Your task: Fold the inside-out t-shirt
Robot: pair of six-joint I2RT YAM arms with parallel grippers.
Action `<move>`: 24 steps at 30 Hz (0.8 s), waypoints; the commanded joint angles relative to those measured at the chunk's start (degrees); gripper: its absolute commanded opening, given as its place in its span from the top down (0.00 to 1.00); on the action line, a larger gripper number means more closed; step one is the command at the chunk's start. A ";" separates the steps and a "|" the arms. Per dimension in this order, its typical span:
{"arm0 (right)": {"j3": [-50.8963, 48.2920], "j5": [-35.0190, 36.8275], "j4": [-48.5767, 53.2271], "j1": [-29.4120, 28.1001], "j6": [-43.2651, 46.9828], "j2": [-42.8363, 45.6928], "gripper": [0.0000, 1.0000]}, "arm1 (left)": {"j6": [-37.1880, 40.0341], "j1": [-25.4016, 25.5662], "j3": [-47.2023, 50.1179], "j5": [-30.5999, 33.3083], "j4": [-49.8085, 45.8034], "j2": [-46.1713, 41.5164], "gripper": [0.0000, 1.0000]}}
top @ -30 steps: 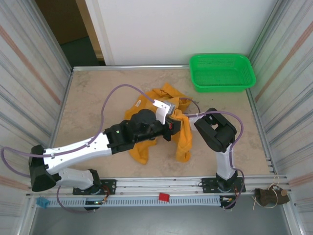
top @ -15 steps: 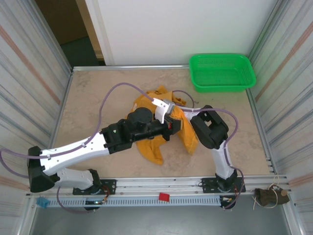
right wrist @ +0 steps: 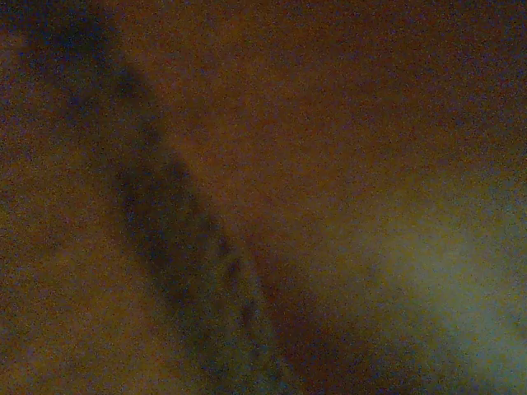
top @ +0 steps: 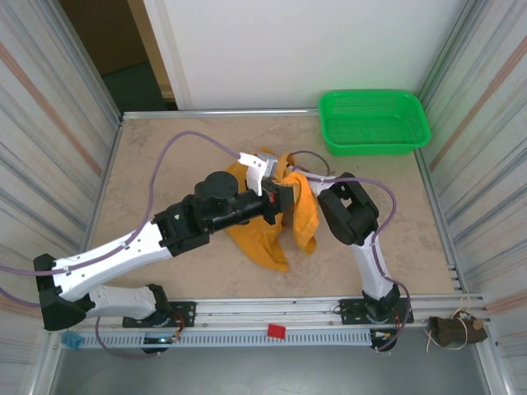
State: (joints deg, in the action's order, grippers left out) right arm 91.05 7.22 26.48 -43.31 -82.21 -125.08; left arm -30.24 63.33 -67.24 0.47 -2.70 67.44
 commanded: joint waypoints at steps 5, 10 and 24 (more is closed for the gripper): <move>-9.05 -2.43 -7.20 0.76 8.80 2.89 1.00 | -1.61 -0.91 4.26 5.24 3.62 -5.38 1.00; -12.48 -14.97 -18.72 2.90 21.45 8.76 1.00 | -7.12 -9.76 12.34 8.87 3.10 -9.46 1.00; -17.13 -34.32 -19.06 7.94 35.01 30.86 1.00 | -10.65 -40.24 28.07 2.99 1.74 -12.01 1.00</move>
State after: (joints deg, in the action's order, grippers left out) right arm 72.55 -21.65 7.84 -37.23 -51.66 -100.25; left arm -39.29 26.15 -40.86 1.85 -0.05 56.77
